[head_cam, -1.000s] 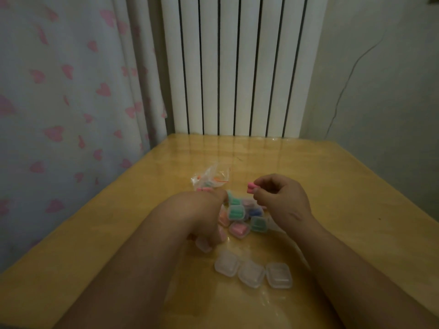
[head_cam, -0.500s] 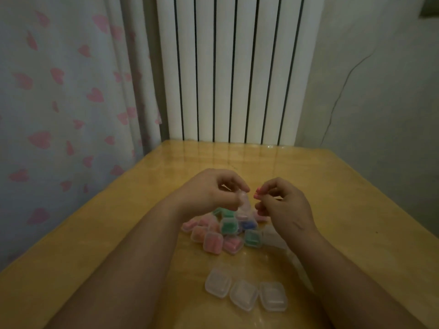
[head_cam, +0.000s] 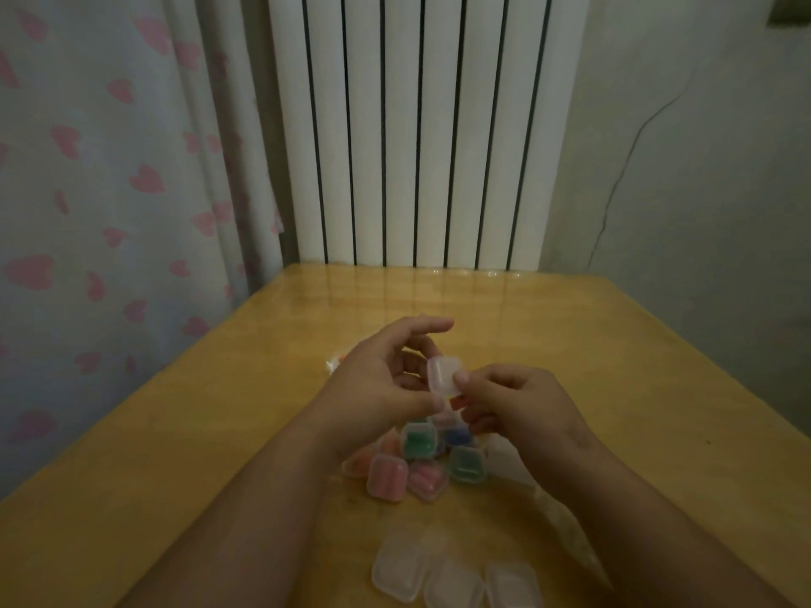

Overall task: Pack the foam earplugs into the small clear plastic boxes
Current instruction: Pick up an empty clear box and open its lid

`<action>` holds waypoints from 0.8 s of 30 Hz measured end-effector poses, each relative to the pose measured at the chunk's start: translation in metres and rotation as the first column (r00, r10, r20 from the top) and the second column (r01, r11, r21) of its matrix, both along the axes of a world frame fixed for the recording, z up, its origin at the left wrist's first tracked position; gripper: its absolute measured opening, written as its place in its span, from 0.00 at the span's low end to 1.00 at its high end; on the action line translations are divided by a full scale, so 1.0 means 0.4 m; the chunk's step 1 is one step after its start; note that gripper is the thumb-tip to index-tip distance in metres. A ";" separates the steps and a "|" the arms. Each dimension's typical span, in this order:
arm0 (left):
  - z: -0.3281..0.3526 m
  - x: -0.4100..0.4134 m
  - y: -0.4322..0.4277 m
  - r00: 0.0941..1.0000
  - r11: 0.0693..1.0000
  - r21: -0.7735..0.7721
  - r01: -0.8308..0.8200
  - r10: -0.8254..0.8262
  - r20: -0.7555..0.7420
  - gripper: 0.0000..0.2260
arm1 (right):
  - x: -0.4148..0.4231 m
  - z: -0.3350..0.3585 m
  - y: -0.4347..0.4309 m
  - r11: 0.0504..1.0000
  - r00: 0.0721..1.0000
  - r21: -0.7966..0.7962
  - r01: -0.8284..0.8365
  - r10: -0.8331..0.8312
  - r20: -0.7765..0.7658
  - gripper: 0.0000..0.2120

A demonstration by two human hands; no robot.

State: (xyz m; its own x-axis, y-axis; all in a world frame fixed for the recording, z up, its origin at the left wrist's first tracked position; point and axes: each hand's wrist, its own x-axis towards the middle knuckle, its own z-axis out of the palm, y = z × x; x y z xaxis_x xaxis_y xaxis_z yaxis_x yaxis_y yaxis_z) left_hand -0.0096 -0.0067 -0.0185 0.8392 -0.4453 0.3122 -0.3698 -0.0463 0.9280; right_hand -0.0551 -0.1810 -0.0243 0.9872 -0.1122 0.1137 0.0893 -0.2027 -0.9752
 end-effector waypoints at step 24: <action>-0.011 0.007 -0.016 0.983 0.984 0.023 -0.176 0.174 0.060 0.14 | 0.003 -0.008 0.008 0.998 0.999 0.033 0.049 -0.048 -0.021 0.08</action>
